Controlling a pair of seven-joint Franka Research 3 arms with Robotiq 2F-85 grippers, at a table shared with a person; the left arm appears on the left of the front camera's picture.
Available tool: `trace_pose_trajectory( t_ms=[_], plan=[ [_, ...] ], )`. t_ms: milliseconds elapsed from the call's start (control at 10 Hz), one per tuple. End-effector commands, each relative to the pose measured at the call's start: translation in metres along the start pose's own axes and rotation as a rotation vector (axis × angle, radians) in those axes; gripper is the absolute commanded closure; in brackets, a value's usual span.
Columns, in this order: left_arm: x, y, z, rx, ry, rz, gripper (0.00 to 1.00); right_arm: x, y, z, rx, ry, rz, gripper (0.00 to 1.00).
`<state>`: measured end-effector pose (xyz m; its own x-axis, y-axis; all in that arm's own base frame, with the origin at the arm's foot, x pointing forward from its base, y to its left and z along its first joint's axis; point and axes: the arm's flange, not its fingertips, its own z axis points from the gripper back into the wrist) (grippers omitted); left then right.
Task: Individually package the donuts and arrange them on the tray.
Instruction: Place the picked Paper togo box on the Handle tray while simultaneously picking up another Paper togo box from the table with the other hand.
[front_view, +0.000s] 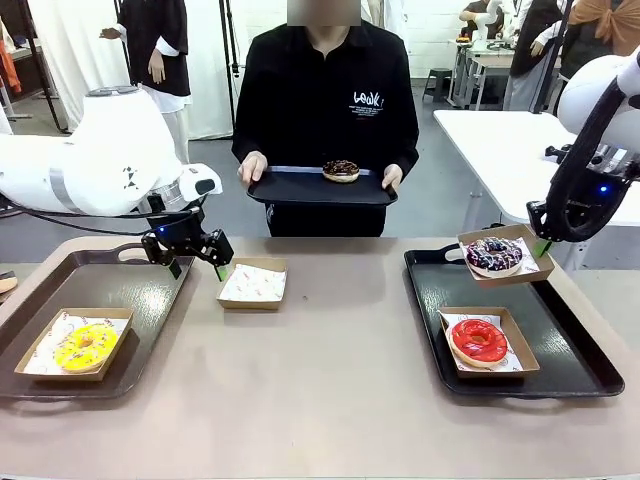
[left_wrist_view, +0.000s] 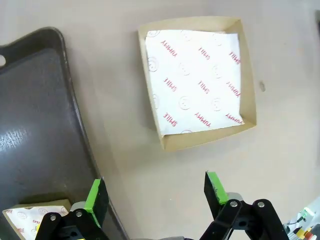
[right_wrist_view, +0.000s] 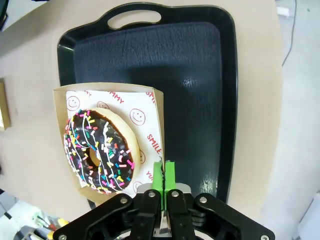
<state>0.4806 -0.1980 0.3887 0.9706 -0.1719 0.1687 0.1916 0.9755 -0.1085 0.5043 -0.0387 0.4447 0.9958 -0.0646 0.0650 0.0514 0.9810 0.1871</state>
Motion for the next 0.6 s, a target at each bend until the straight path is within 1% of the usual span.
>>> trace_pose_trajectory(
  t_ms=[0,500],
  plan=[
    [0.0,0.0039,-0.002,0.013,0.011,0.007,0.0,-0.0027,-0.0003,0.0014,0.002,0.001,-0.004,0.99],
    [0.0,0.0039,-0.002,0.013,0.011,0.007,0.0,-0.0027,-0.0003,0.0014,0.002,0.001,-0.004,0.99]
  ],
)
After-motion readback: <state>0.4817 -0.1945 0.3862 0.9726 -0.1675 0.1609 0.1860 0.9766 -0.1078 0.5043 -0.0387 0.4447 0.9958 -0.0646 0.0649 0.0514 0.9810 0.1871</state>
